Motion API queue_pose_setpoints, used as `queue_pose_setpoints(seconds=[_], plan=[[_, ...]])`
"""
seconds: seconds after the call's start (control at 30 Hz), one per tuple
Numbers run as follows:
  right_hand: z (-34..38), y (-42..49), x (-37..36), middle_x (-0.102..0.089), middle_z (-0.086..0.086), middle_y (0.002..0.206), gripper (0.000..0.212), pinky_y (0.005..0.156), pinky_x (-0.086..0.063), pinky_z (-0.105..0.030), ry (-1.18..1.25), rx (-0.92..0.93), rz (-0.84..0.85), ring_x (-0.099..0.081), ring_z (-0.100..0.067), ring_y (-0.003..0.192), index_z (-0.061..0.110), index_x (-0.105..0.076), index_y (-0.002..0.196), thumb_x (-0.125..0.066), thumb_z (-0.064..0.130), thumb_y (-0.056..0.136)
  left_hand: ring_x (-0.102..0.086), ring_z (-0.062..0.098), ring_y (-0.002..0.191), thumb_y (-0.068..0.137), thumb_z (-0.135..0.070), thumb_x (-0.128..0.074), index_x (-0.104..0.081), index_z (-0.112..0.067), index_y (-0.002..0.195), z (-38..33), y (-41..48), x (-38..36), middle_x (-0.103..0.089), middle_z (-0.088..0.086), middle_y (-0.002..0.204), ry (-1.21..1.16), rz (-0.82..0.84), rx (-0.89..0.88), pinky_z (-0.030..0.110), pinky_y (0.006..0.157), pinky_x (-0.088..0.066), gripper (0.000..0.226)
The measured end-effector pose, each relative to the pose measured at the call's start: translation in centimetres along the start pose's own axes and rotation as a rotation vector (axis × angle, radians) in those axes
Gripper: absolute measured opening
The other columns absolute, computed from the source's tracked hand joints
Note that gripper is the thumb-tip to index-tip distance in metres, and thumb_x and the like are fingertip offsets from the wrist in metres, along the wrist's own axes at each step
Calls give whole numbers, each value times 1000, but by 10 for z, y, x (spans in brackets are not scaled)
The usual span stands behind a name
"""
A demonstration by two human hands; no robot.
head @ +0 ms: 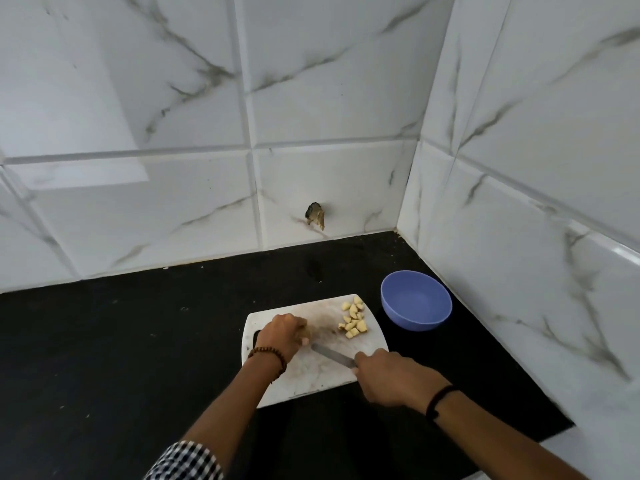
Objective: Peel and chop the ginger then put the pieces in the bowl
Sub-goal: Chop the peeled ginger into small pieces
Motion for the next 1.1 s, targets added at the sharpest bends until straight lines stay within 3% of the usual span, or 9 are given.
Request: queue_pose_setpoints(seconds=[0.13, 0.23, 0.53, 0.7, 0.77, 0.9, 1.1], plan=[[-10, -4, -1, -58, -7, 112, 29, 82, -54, -37, 209, 14, -18, -60, -19, 91, 19, -48, 126, -41, 35, 102, -53, 17, 106, 84, -34, -68, -57, -21, 118, 0, -1, -4, -55, -1, 115, -39, 11, 32, 26, 84, -45, 38], [-14, -4, -8, -60, -6, 106, 27, 68, -49, -29, 322, 16, -65, -57, -14, 78, 20, -49, 119, -37, 38, 103, -52, 15, 97, 79, -39, -73, -56, -19, 109, 5, -4, -7, -55, -2, 109, -81, -25, 58, 23, 78, -44, 40], [2, 11, -8, -57, -3, 104, 28, 68, -49, -28, 459, 24, -131, -60, -13, 82, 21, -48, 114, -30, 41, 104, -55, 11, 89, 81, -30, -72, -65, -22, 111, 11, -11, -8, -56, -2, 101, -151, -81, 37, 19, 77, -43, 32], [19, 27, -7, -55, -1, 106, 33, 65, -49, -27, 580, 8, -117, -53, -8, 75, 23, -44, 122, -27, 45, 104, -51, 3, 88, 90, -24, -62, -62, -24, 112, 7, -12, -7, -54, -7, 104, -146, -70, -52, 6, 70, -36, 22], [25, 32, -6, -55, -1, 106, 38, 59, -52, -27, 644, -15, -116, -55, -10, 75, 23, -41, 129, -26, 48, 104, -51, 2, 88, 92, -23, -60, -62, -23, 113, 7, -12, -6, -55, -8, 104, -164, -76, -61, 8, 76, -41, 21], [34, 39, -10, -54, -1, 105, 43, 47, -46, -22, 700, -64, -123, -57, -12, 74, 21, -39, 134, -26, 48, 104, -53, -2, 80, 88, -21, -66, -67, -23, 106, 9, -17, -1, -57, -13, 95, -235, -117, -5, 4, 68, -39, 18], [40, 46, -16, -52, 7, 90, 40, 54, -46, -20, 695, -49, -160, -58, -8, 75, 19, -44, 130, -25, 45, 105, -59, 2, 78, 75, -25, -79, -74, -24, 91, 16, -25, -3, -64, -11, 87, -379, -160, 114, 11, 74, -47, 17]])
Point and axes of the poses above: each hand's wrist, its own y-axis towards the middle knuckle, its own x-axis out of the back of the hand, z = x × y, the point moved 7 cm from there along y, towards the middle knuckle
